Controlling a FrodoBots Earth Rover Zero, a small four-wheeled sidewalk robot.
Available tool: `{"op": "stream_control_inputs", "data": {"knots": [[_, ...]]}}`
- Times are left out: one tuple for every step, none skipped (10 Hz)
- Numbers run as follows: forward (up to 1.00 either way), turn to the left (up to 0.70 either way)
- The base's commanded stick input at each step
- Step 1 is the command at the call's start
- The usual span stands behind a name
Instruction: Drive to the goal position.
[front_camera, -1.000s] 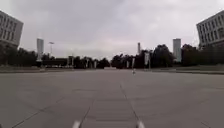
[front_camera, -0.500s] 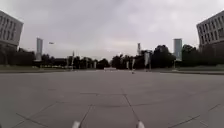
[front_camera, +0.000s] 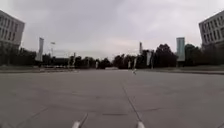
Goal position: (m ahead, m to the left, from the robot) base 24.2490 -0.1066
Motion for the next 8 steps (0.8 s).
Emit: {"op": "stream_control_inputs", "data": {"knots": [[0.60, 0.00], [0.60, 0.00], [0.60, 0.00], [0.60, 0.00], [0.60, 0.00], [0.60, 0.00], [0.60, 0.00], [0.60, 0.00]]}}
